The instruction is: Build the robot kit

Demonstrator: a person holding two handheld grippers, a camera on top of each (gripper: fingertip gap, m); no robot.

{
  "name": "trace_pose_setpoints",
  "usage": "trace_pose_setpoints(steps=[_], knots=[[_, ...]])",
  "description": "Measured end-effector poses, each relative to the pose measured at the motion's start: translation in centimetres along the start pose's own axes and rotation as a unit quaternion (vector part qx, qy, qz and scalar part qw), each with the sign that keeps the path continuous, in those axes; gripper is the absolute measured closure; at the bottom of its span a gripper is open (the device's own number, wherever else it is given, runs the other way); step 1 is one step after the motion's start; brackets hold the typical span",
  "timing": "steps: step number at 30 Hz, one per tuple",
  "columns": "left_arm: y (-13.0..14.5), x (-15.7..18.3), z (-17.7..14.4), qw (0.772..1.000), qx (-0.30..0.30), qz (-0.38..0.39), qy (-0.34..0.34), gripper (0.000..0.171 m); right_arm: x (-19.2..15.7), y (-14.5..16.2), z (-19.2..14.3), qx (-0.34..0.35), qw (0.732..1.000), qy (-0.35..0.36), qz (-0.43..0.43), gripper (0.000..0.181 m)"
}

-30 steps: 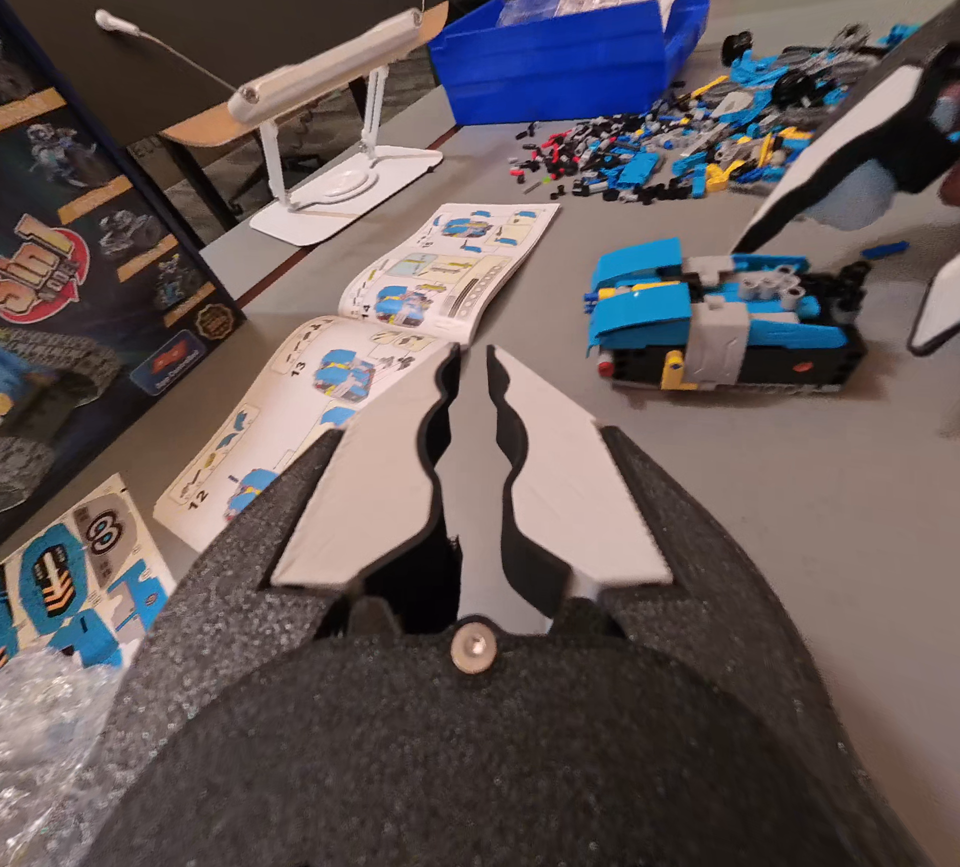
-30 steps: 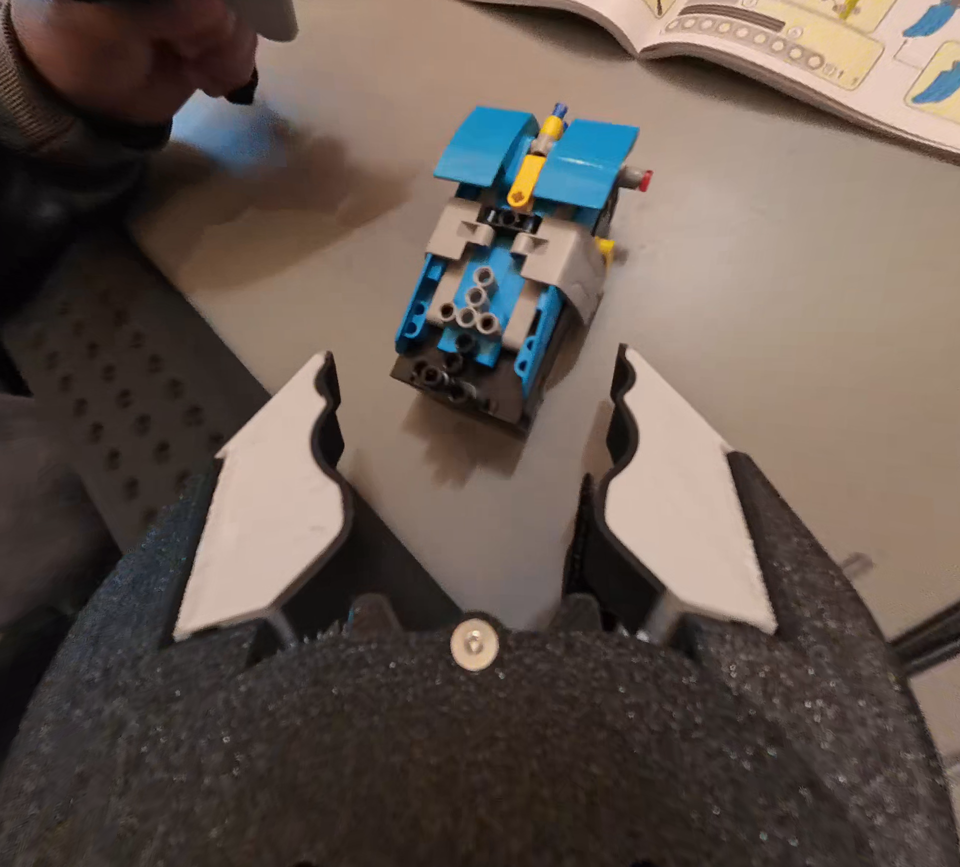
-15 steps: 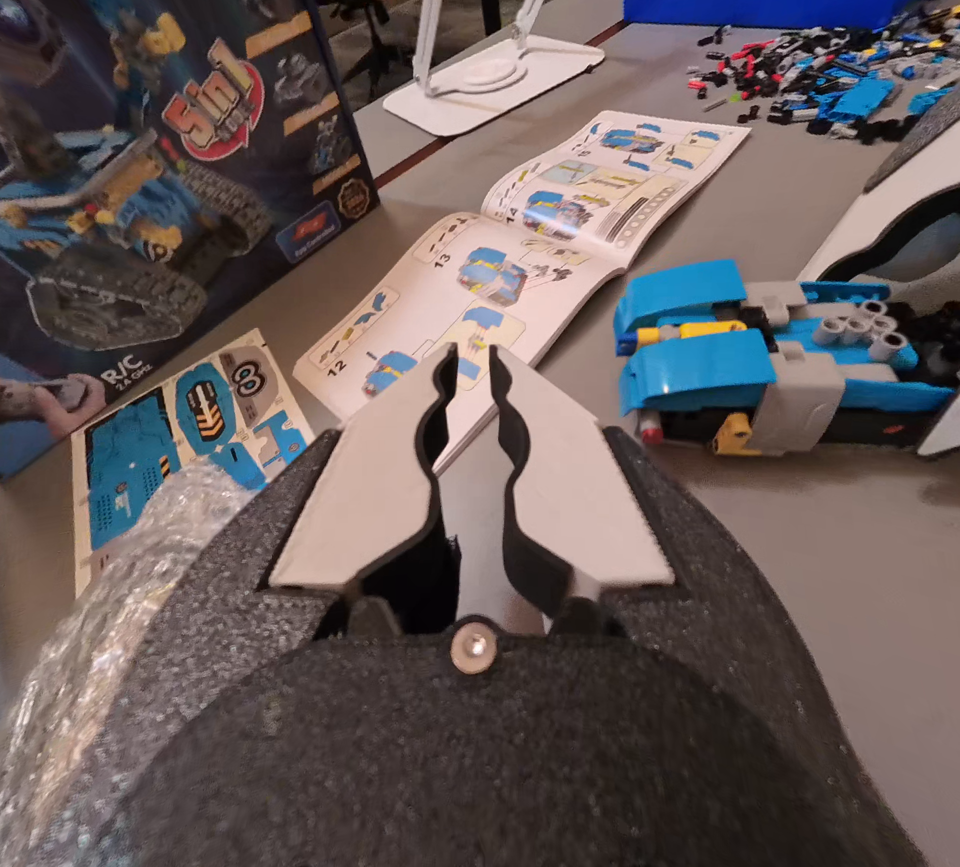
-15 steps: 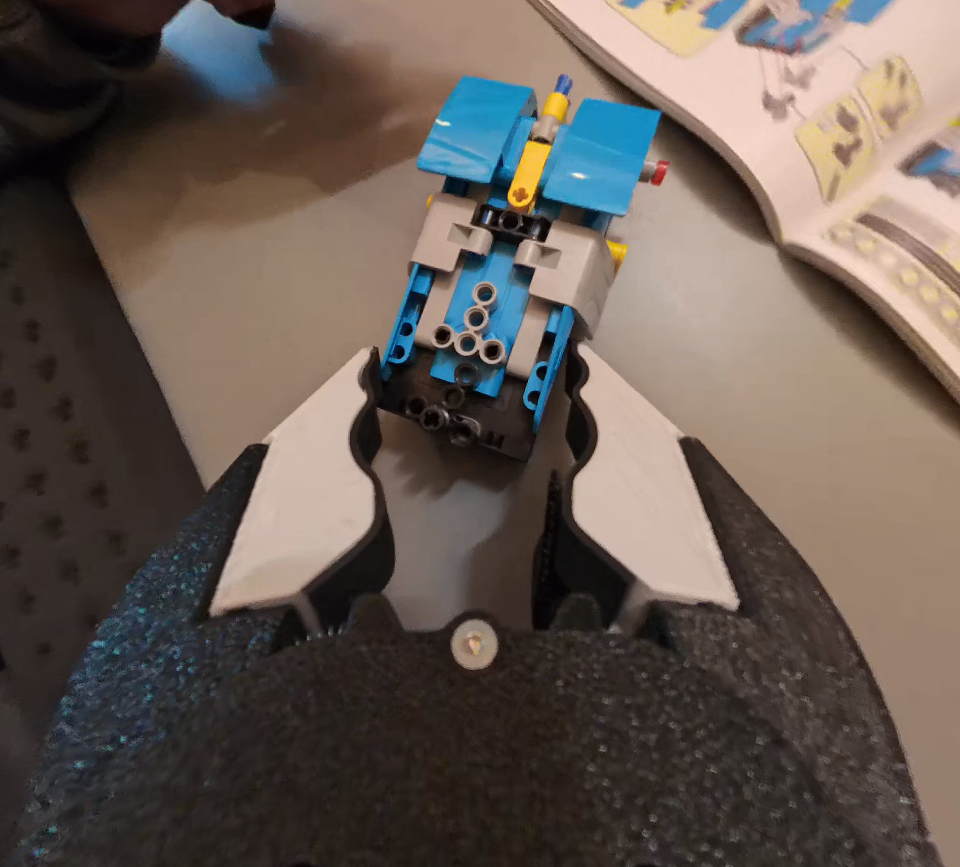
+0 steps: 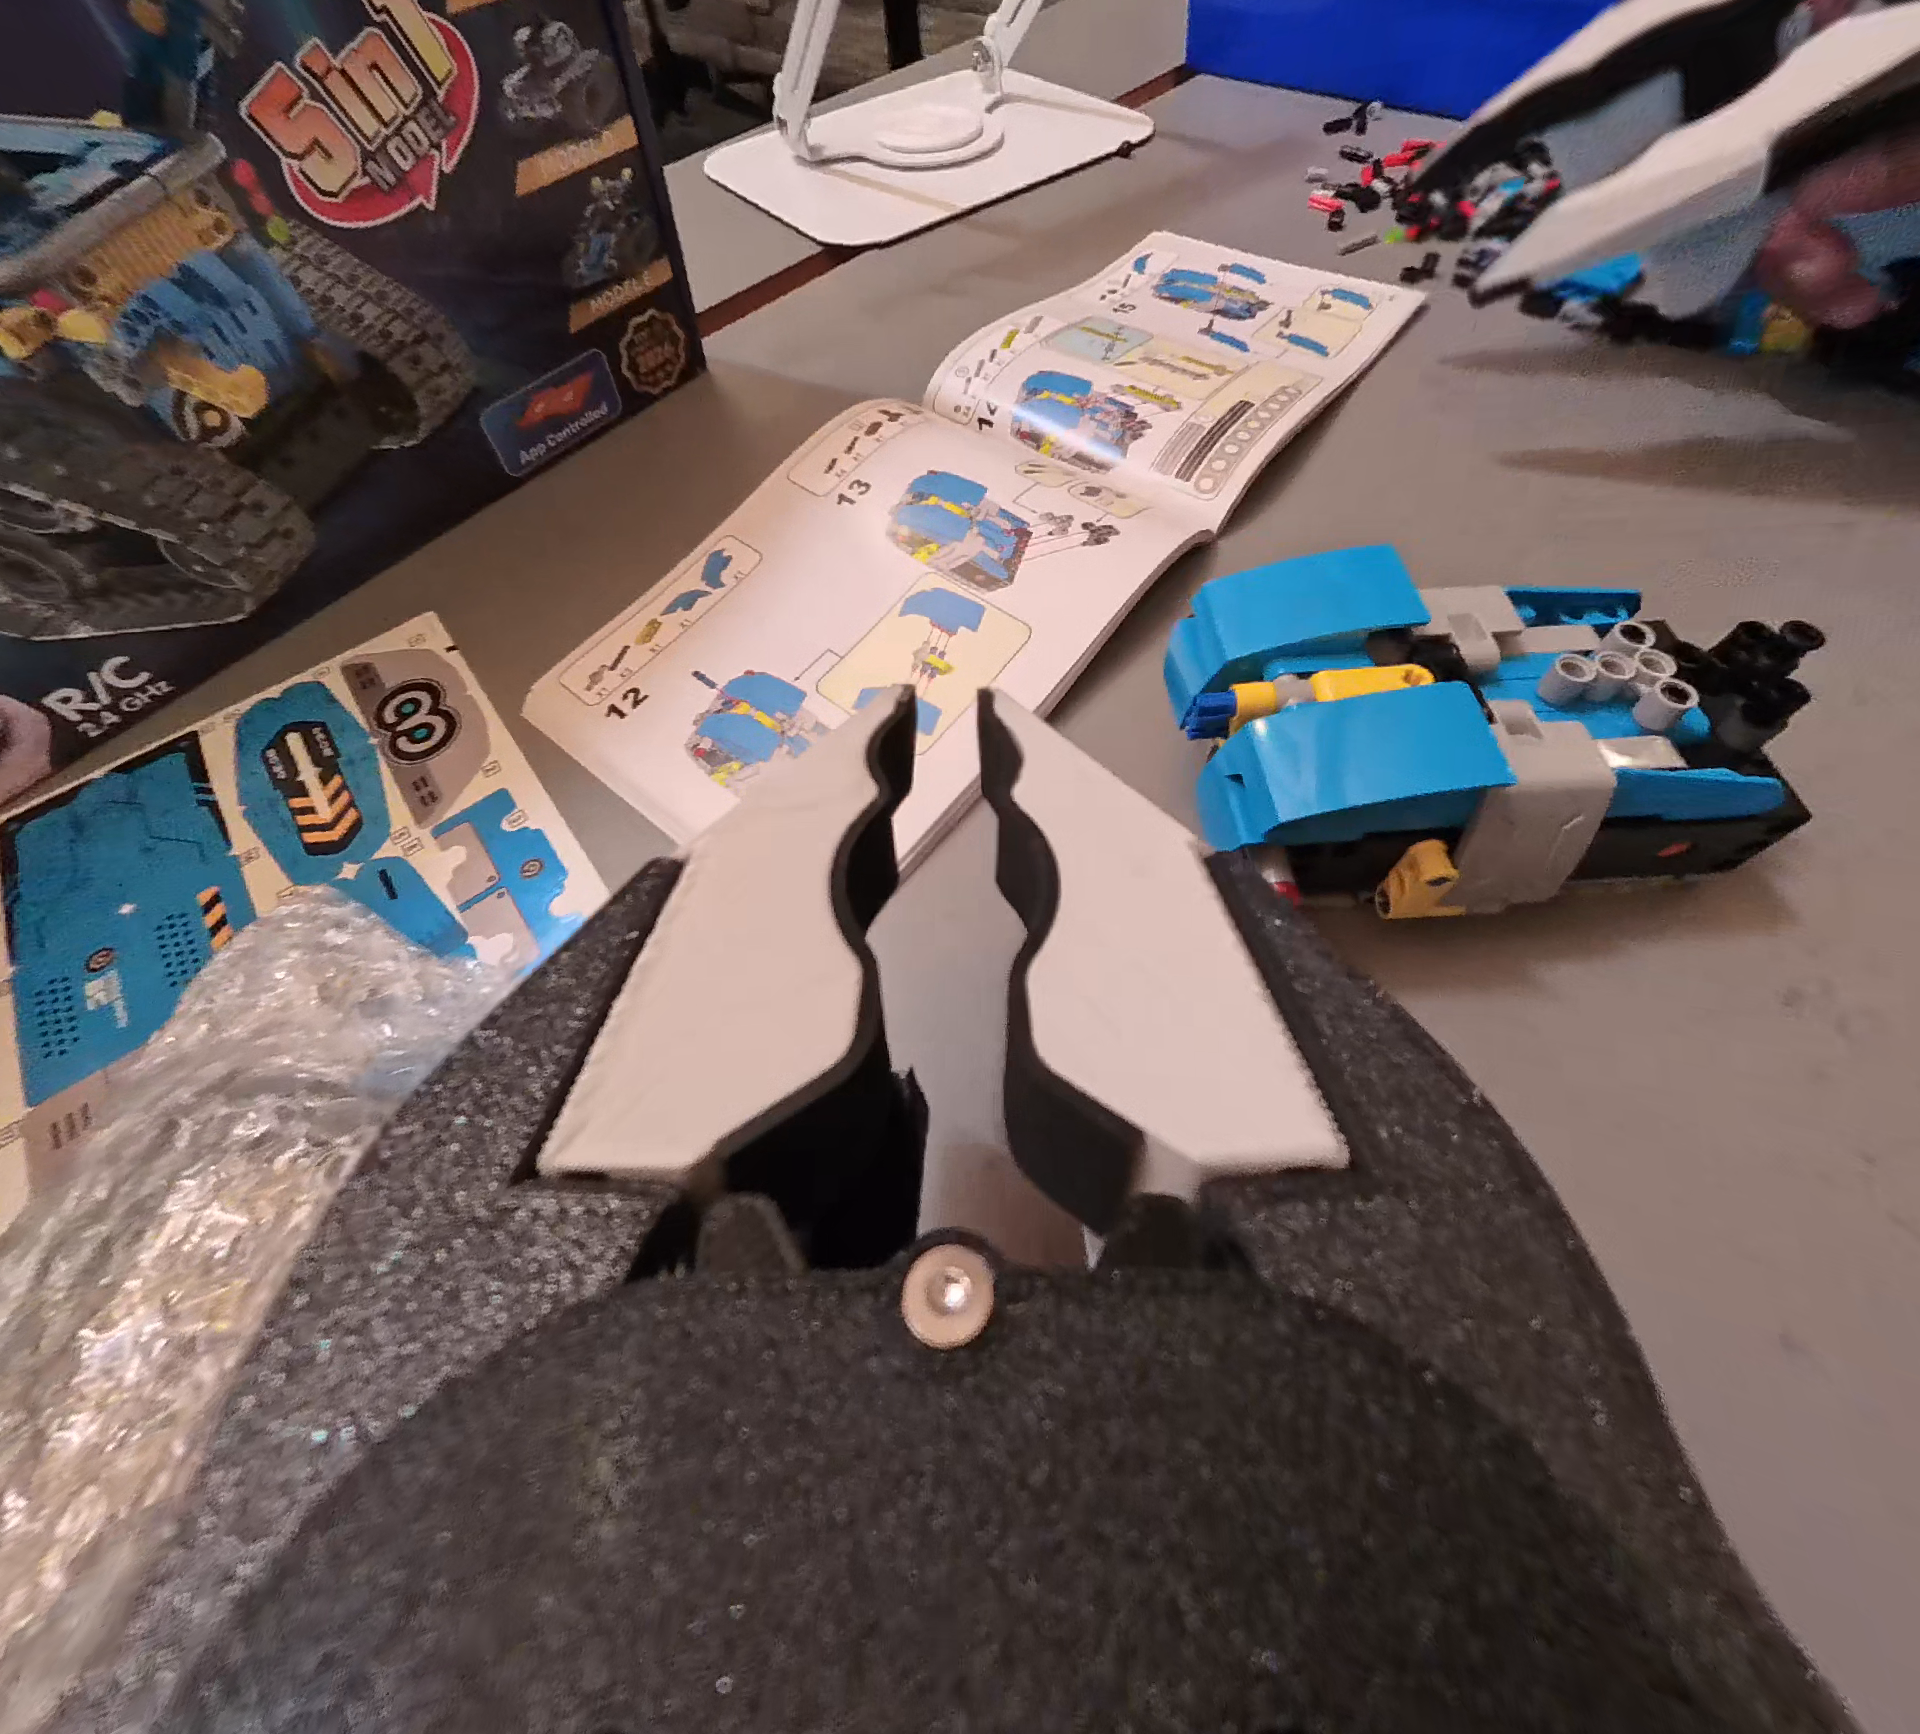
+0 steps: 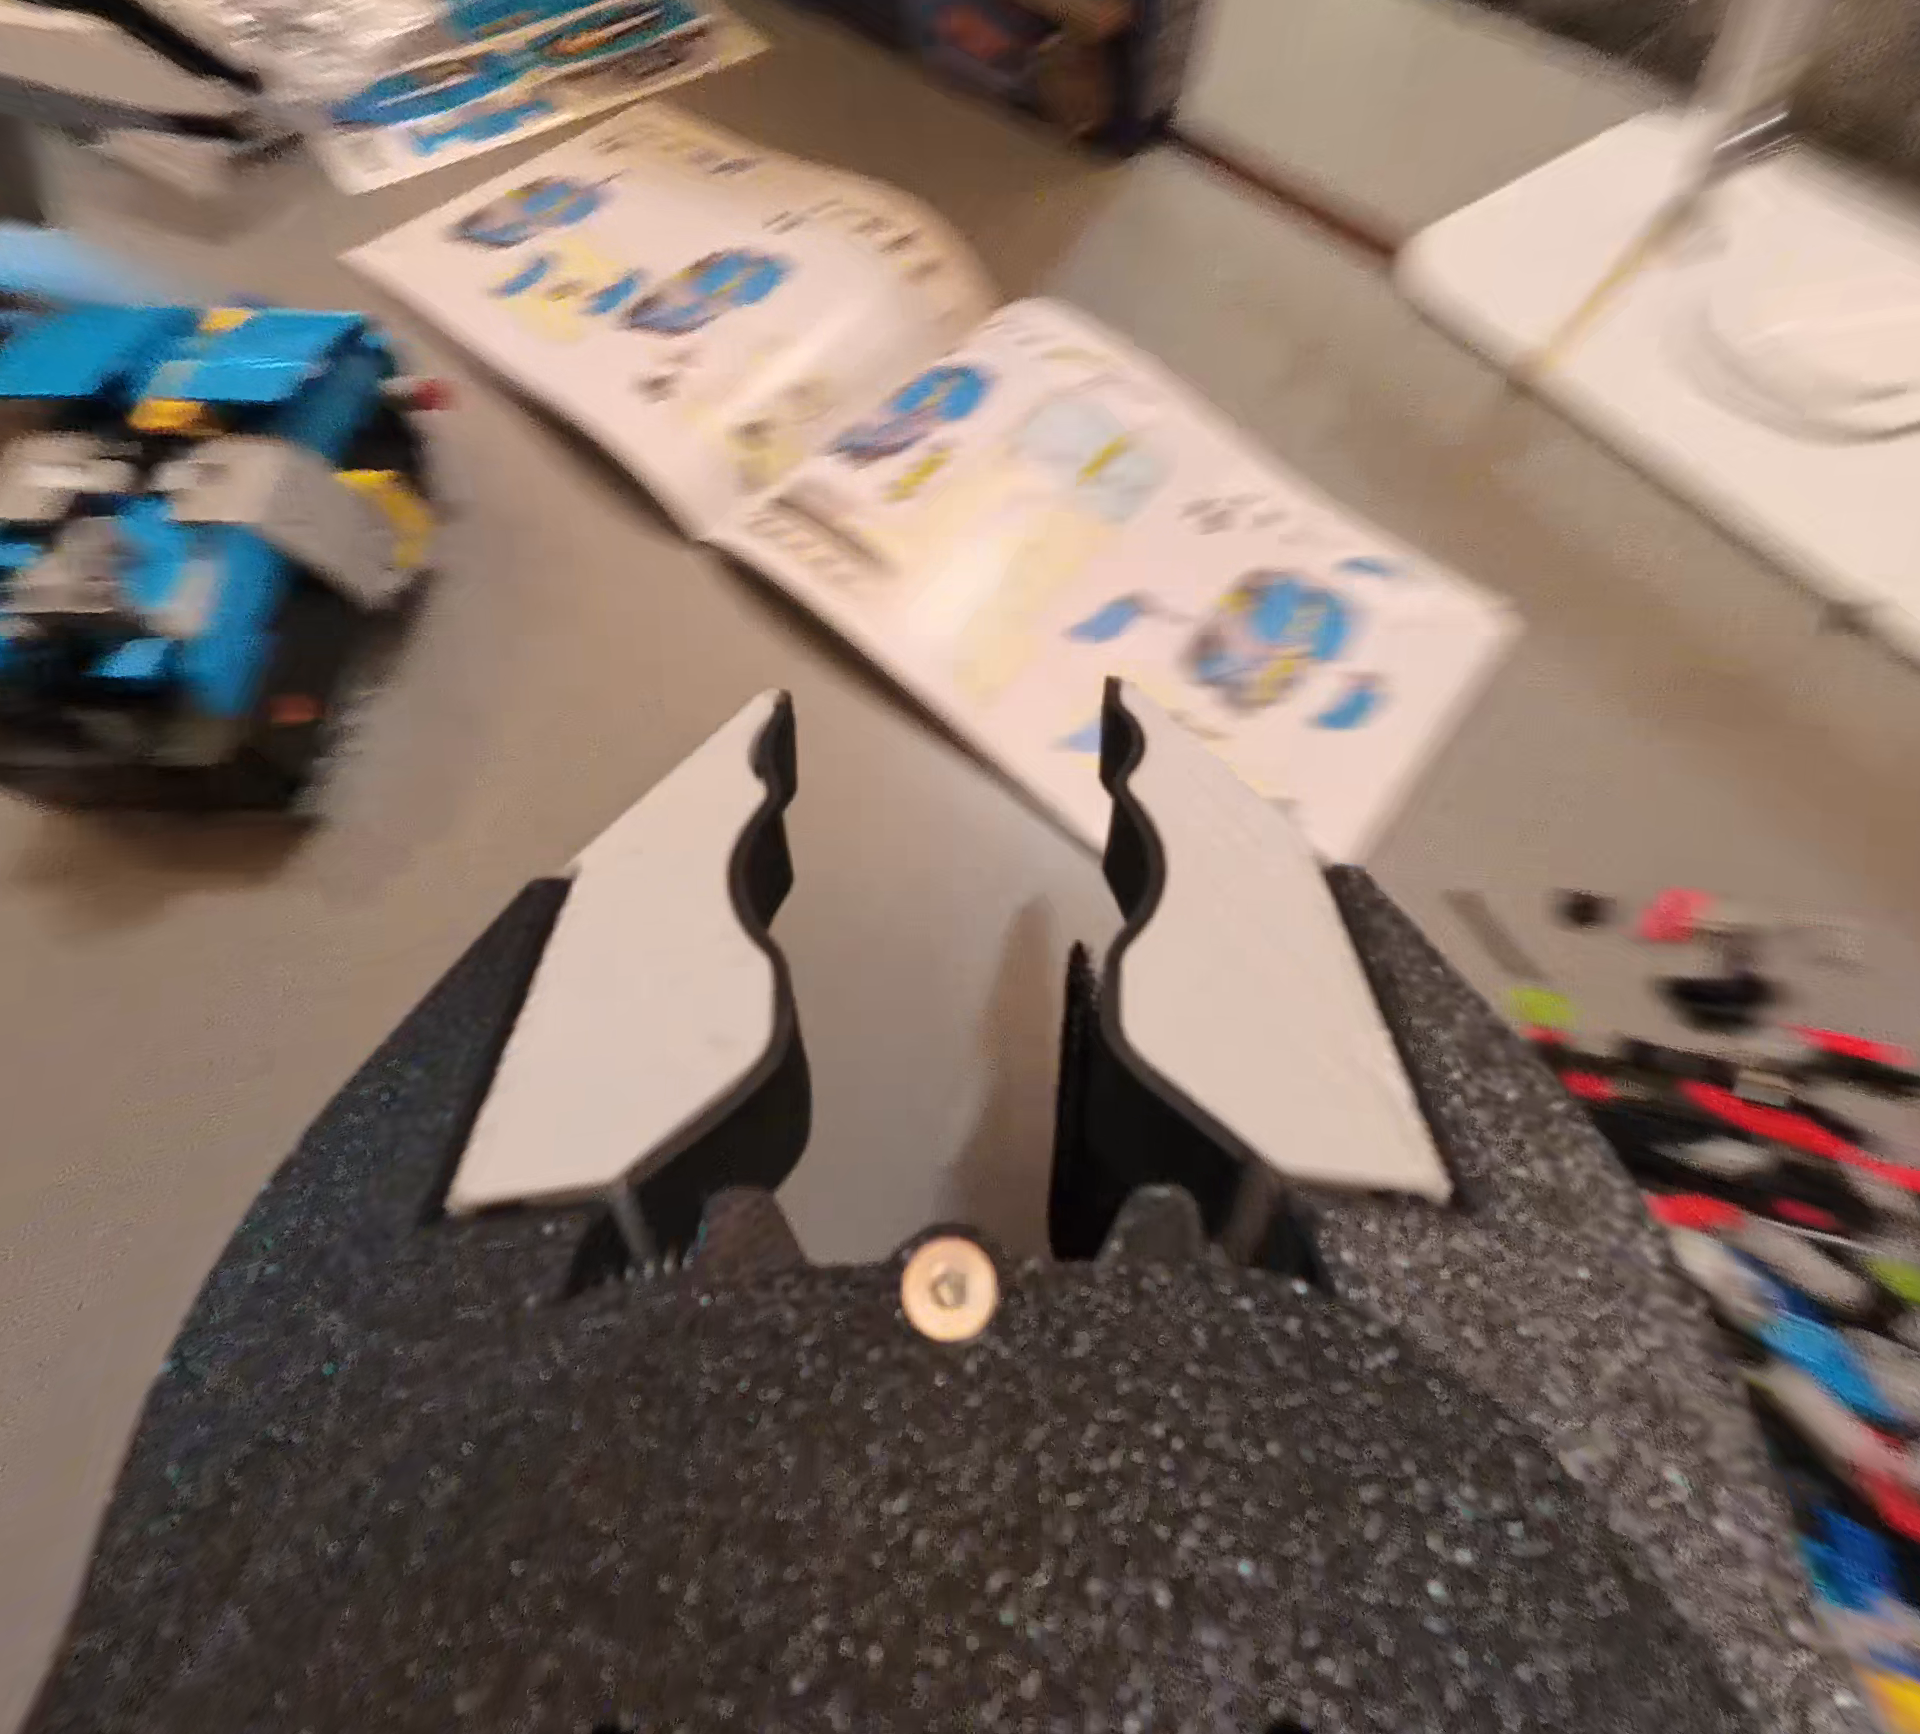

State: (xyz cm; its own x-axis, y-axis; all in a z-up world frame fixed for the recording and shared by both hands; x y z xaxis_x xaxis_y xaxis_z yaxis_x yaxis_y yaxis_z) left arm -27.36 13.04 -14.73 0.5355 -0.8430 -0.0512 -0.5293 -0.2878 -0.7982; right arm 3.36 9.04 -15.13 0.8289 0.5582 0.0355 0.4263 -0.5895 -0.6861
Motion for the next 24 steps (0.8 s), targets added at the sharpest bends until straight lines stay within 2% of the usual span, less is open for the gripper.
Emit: trace_pose_setpoints(steps=[2,3,4,7,8,10,13,15,24], knots=[[0.1,0.0,0.2,1.000,-0.004,-0.003,0.009,0.159,1.6,0.1,-1.0,0.045,0.997,0.065,-0.018,0.124],[0.1,0.0,0.3,1.000,-0.009,-0.003,0.009,0.156,1.7,0.3,-1.1,0.055,0.996,0.072,-0.023,0.127],[0.2,0.0,0.5,1.000,-0.016,-0.001,0.008,0.155,1.6,0.3,-1.1,0.062,0.995,0.079,-0.021,0.123],[0.3,0.1,1.0,0.999,-0.036,0.007,-0.007,0.152,1.2,0.9,-0.5,0.014,0.992,0.123,-0.026,0.100],[0.4,0.0,1.1,0.999,-0.041,0.007,-0.010,0.152,1.1,1.1,-0.3,-0.005,0.990,0.136,-0.033,0.098],[0.5,0.2,1.3,0.999,-0.050,0.011,-0.005,0.151,0.5,1.7,0.0,-0.024,0.992,0.119,-0.030,0.111],[0.6,0.4,1.5,0.998,-0.058,0.019,-0.004,0.150,-0.1,1.4,-0.4,0.002,0.999,0.042,0.024,0.117],[0.6,0.5,1.6,0.998,-0.060,0.023,-0.005,0.150,0.0,1.3,-0.8,0.018,0.999,0.015,0.046,0.121],[0.6,0.6,1.7,0.998,-0.064,0.026,-0.001,0.150,0.8,1.7,-0.5,0.002,0.998,0.041,0.050,0.131]])
Point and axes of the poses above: each gripper's, where its closed fingertips meet, z out along the fingers, y out of its underside, x = y × z across the jaws, the point moved 6 cm from there along -z, back along the fingers, and after that the axes turned 15 degrees about -x, right-handed, at the moved point
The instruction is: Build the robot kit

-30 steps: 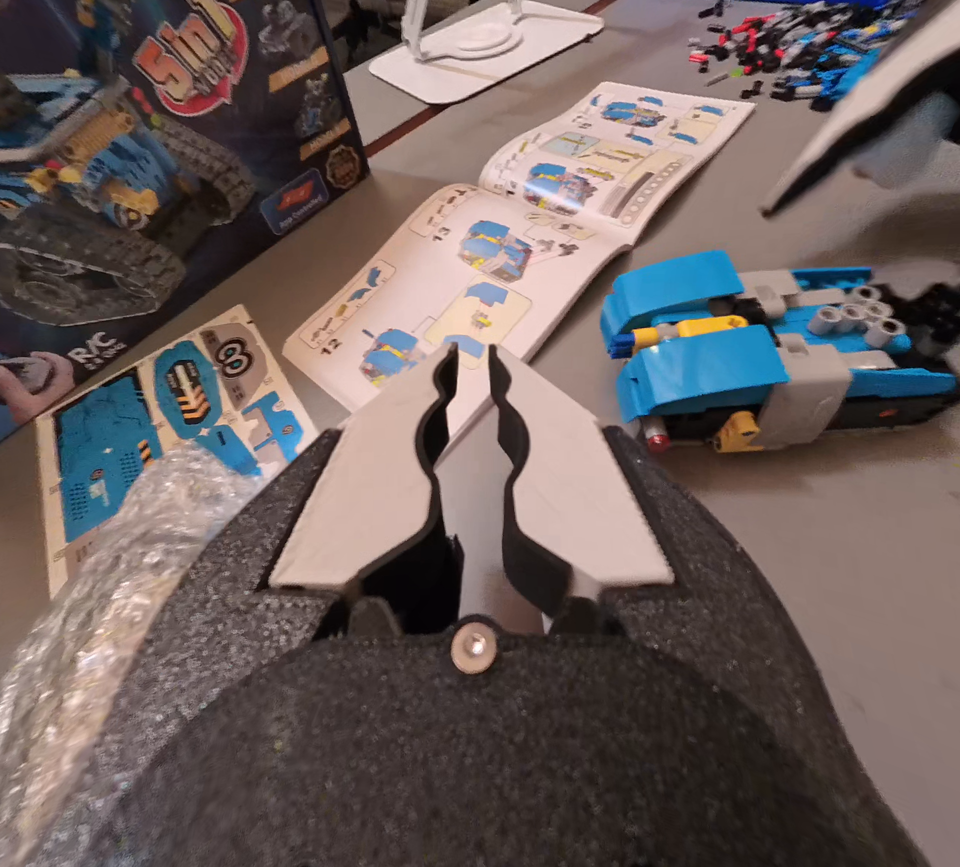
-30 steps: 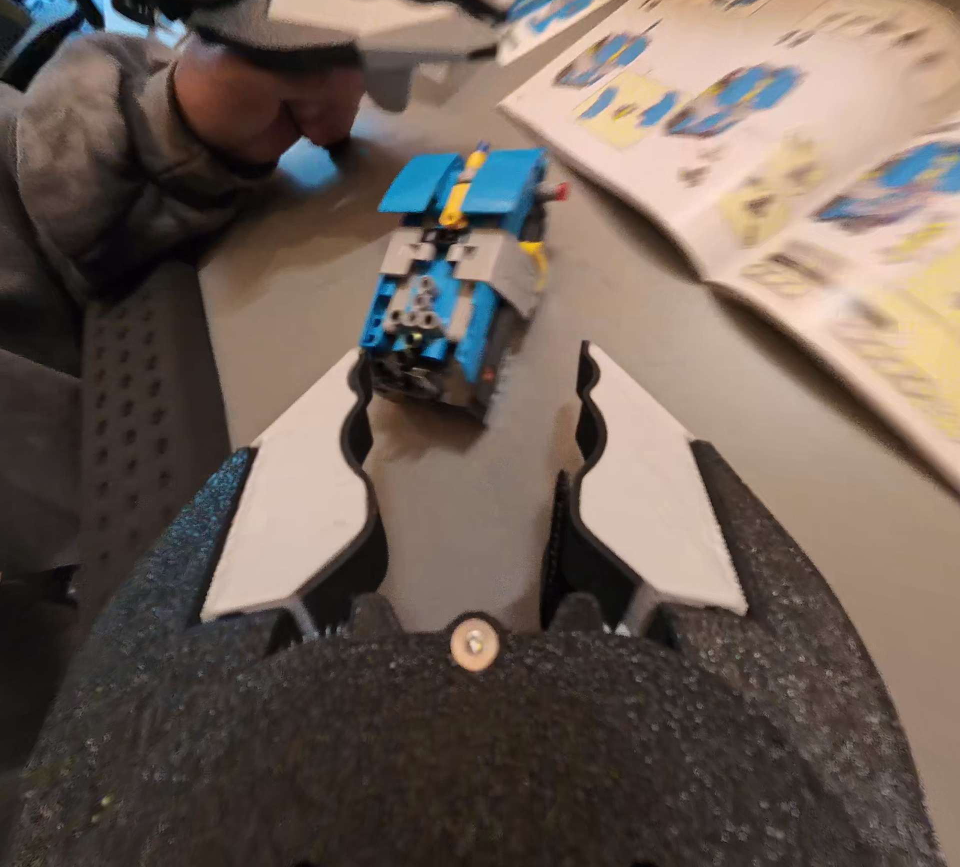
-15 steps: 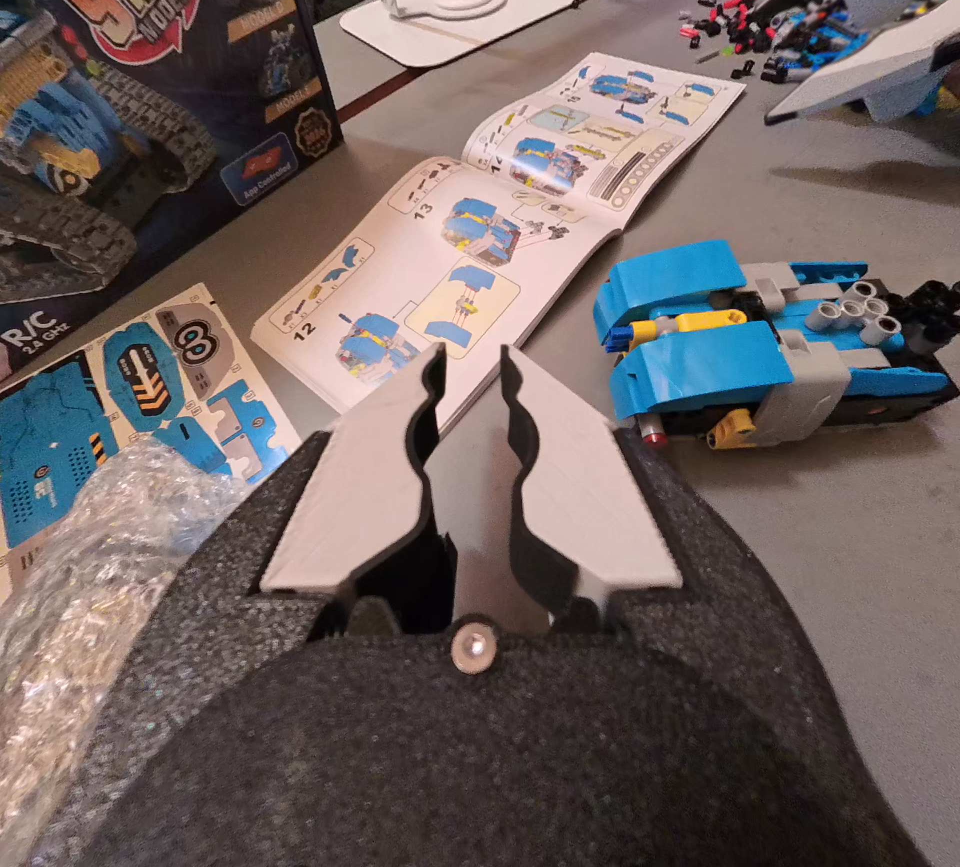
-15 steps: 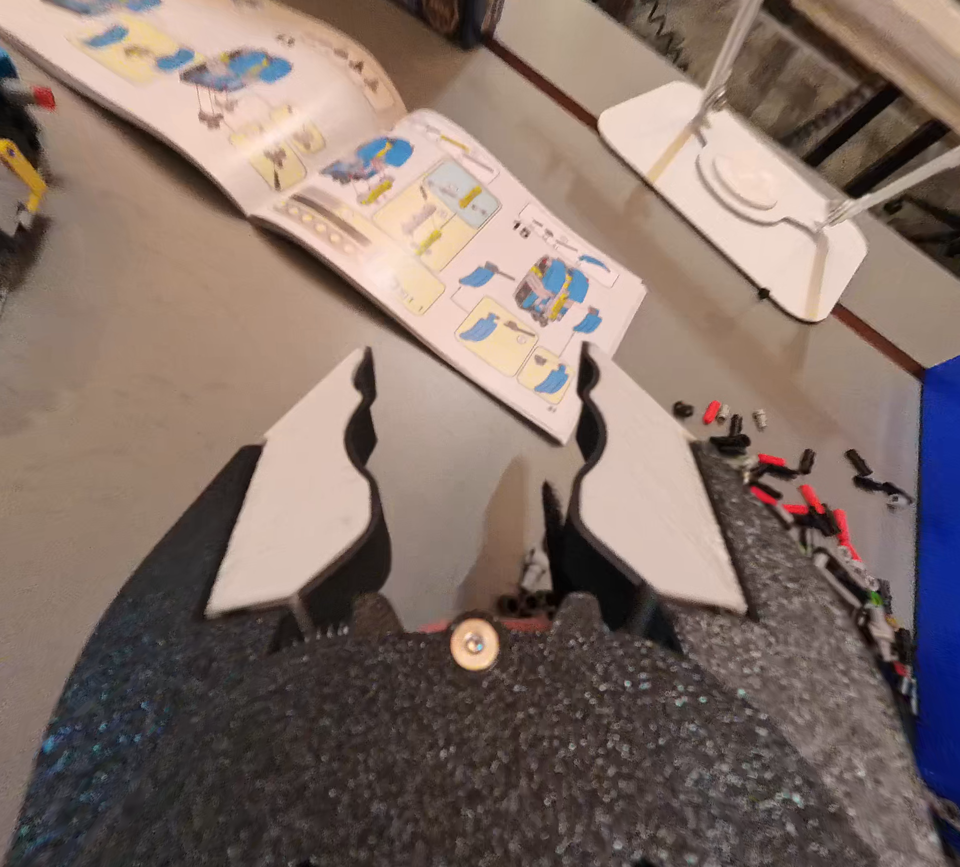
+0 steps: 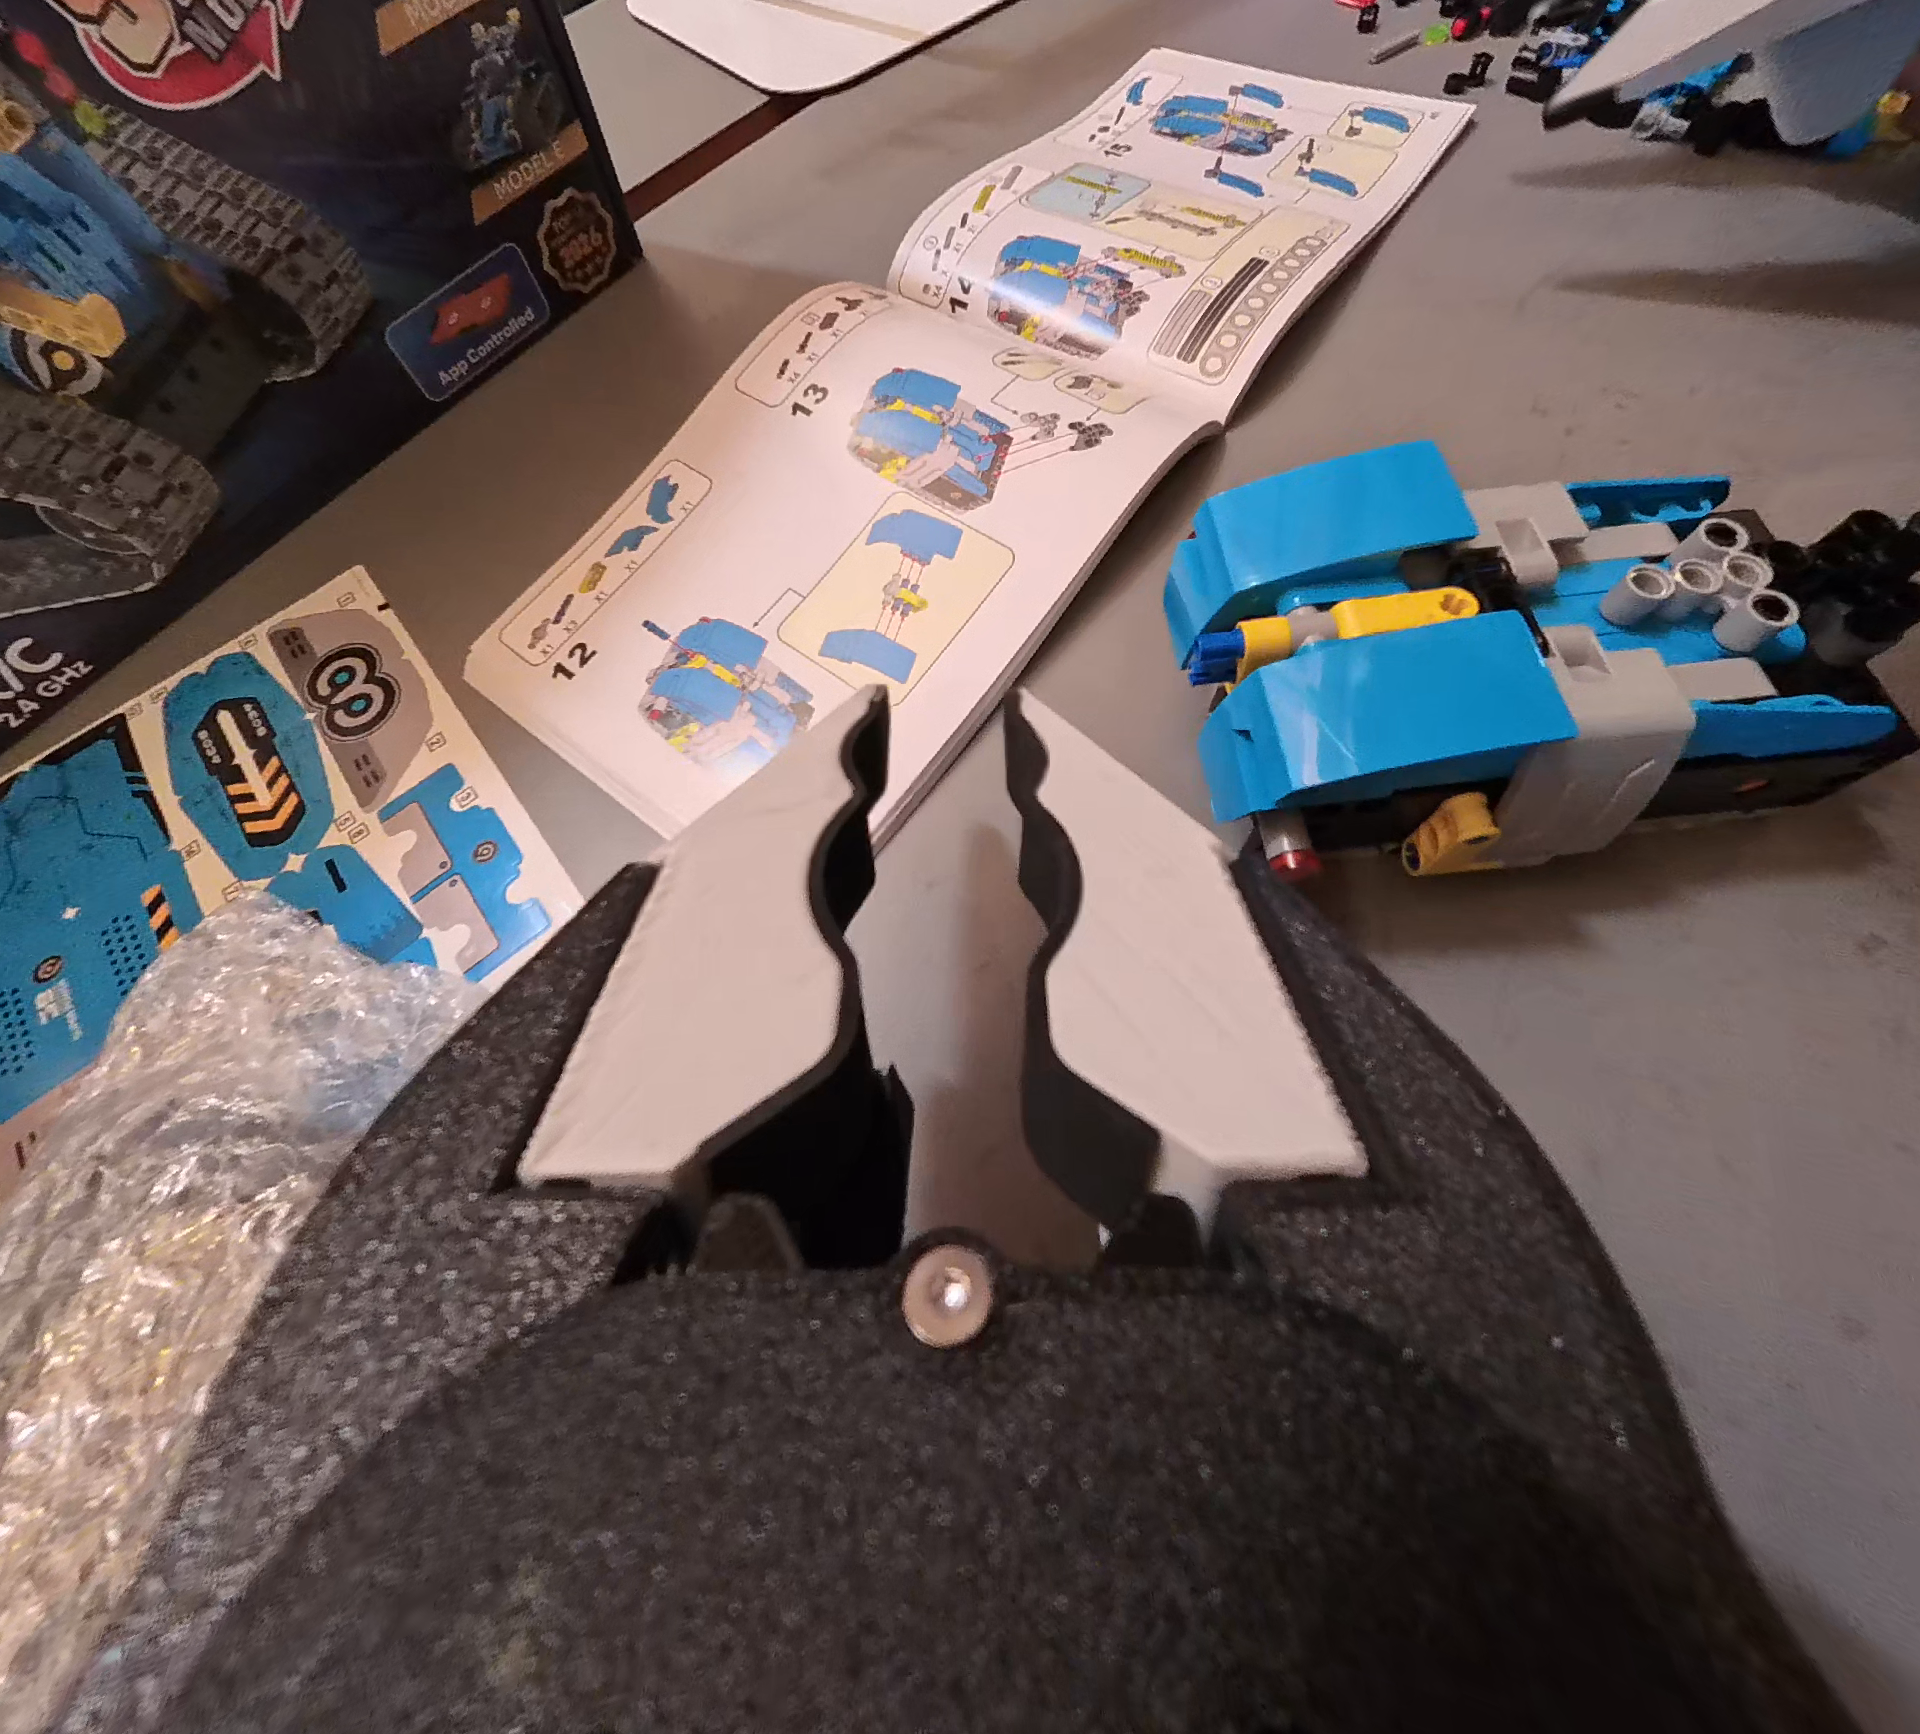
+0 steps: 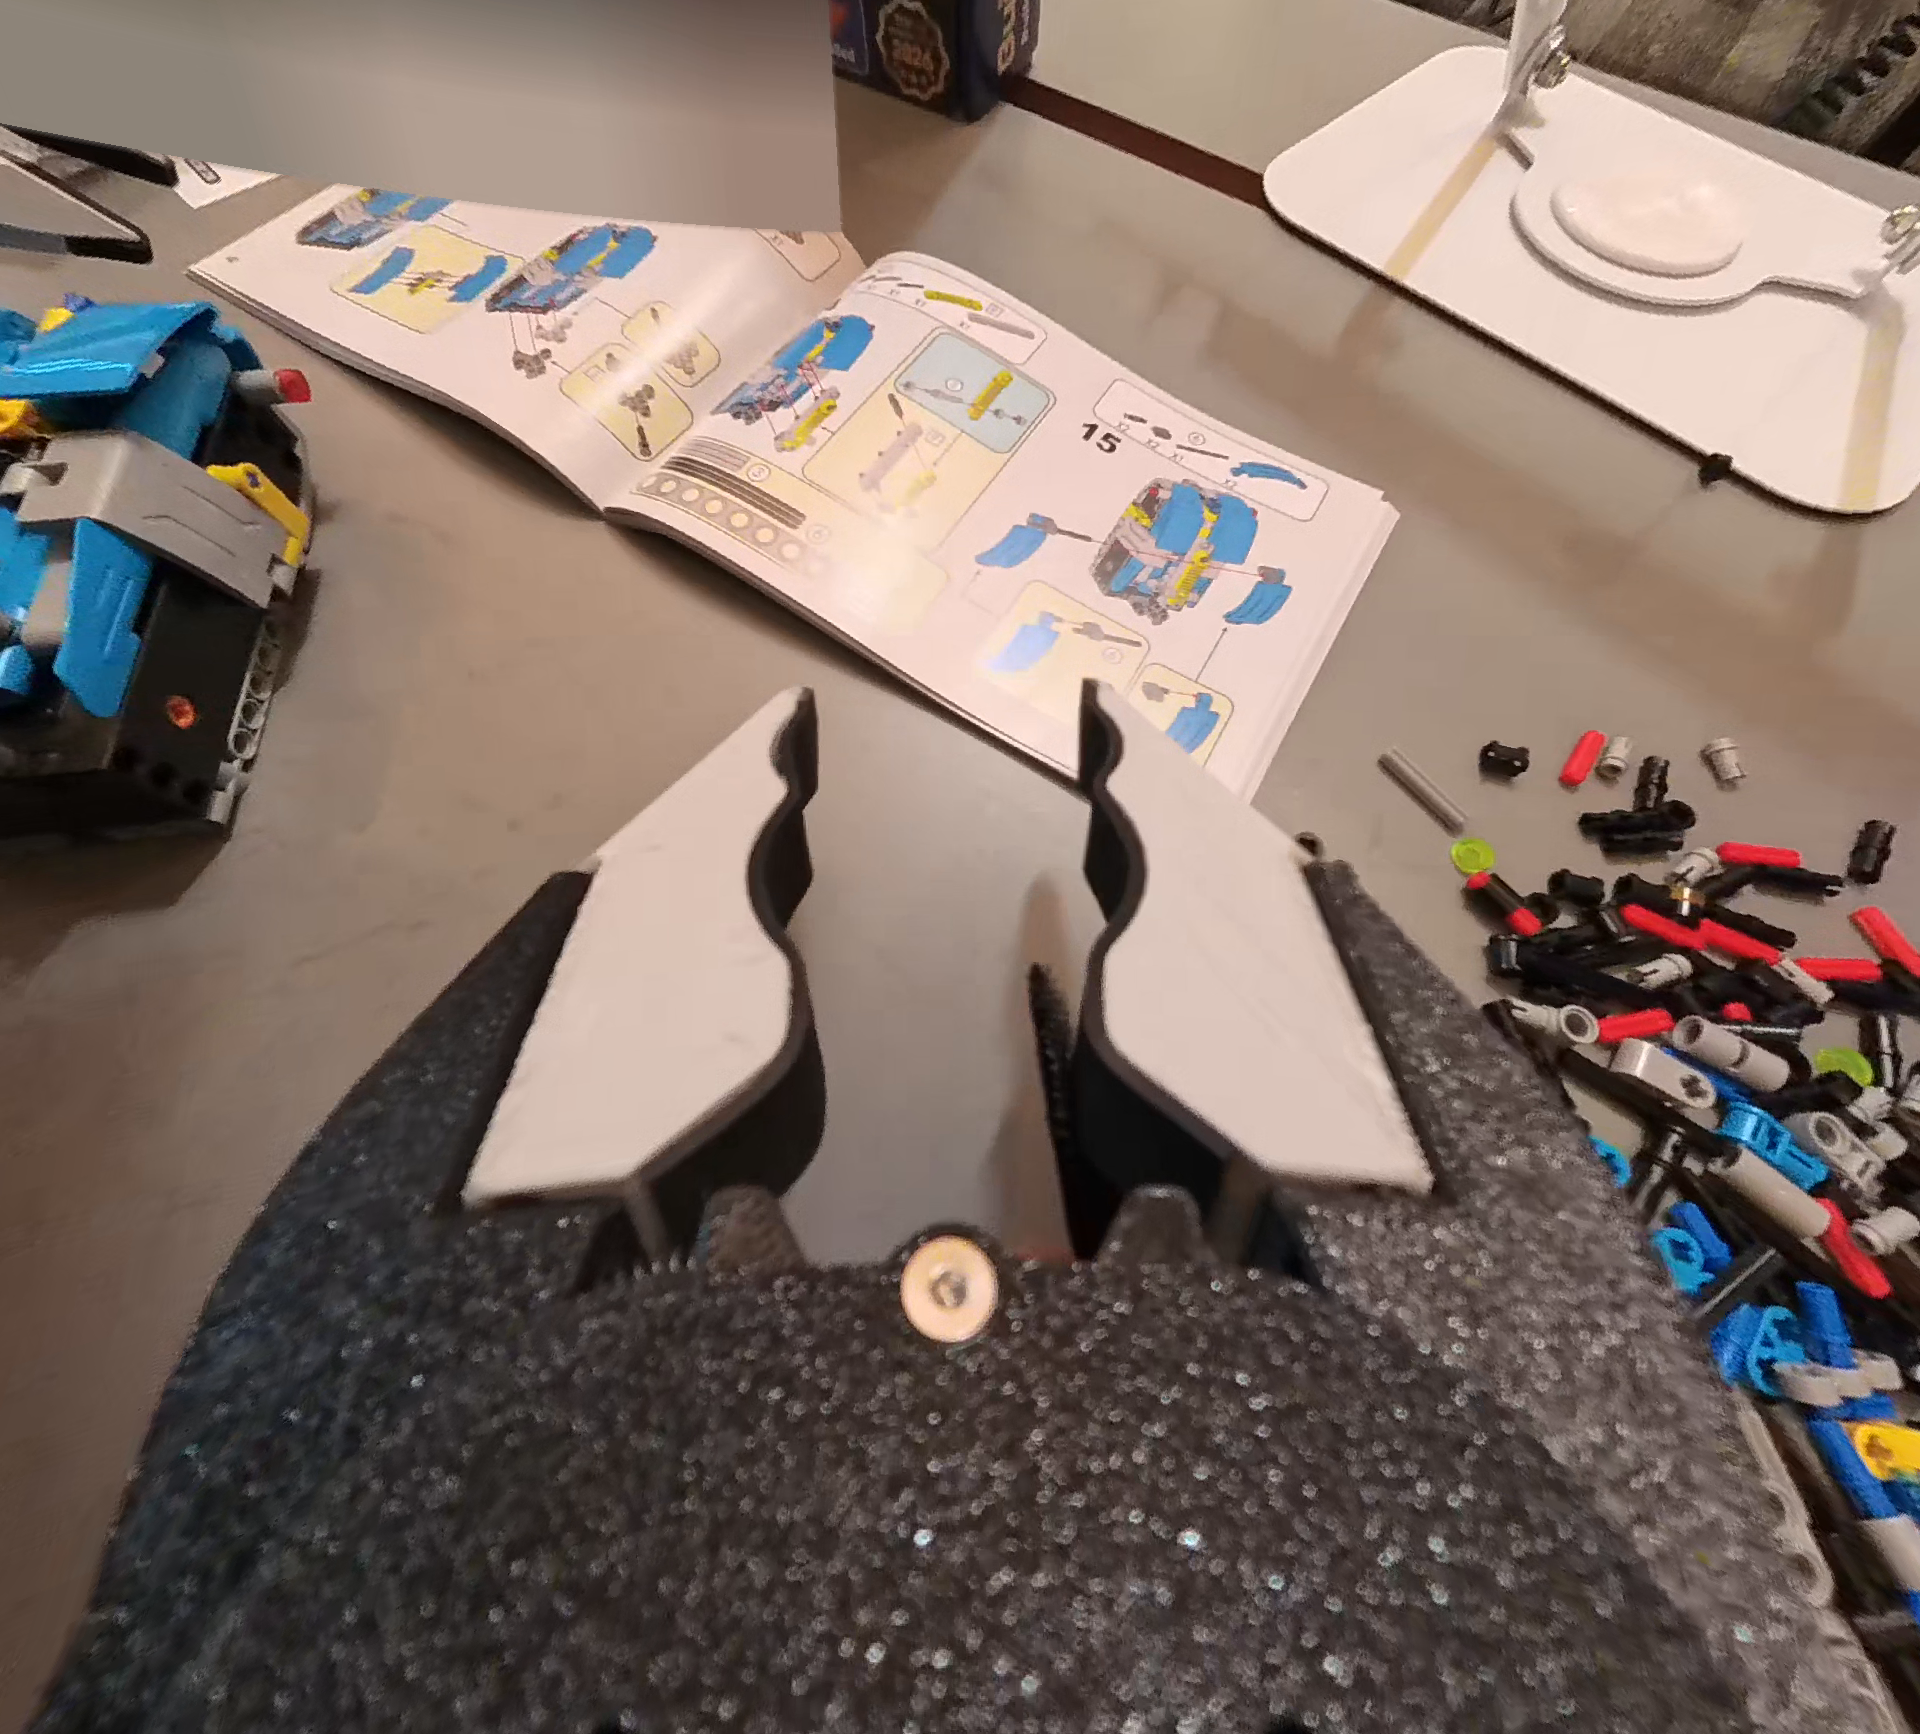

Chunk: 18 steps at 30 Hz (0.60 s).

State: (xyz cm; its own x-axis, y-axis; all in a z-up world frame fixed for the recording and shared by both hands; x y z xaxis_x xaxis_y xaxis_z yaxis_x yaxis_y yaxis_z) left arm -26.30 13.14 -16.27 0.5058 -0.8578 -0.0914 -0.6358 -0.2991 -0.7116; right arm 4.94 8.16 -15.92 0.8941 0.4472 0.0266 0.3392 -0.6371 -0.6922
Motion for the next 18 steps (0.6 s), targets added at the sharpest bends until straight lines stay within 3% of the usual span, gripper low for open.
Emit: trace_pose_setpoints(steps=[6,8,10,13,15,18], knots=[[0.1,0.1,0.3,1.000,-0.012,0.012,-0.014,0.150,1.0,-1.0,-1.8,0.025,0.998,0.015,-0.057,0.130],[-0.1,-0.3,-0.2,0.999,0.009,-0.002,-0.034,0.150,1.9,-0.4,-3.3,-0.026,0.997,0.027,-0.068,0.118],[-0.1,-0.2,-0.5,0.999,0.020,-0.001,-0.029,0.150,0.0,1.9,-5.3,-0.095,0.989,-0.046,-0.108,0.135],[-0.1,0.3,-0.4,0.999,0.016,0.019,-0.023,0.151,-4.4,7.0,-8.2,-0.173,0.964,-0.137,-0.145,0.142],[0.0,0.7,-0.1,0.999,0.007,0.038,-0.024,0.151,-6.2,10.0,-9.8,-0.220,0.953,-0.150,-0.142,0.146],[0.0,1.2,-0.2,0.997,0.007,0.062,-0.045,0.151,-7.7,12.1,-11.1,-0.227,0.959,-0.124,-0.117,0.149]])
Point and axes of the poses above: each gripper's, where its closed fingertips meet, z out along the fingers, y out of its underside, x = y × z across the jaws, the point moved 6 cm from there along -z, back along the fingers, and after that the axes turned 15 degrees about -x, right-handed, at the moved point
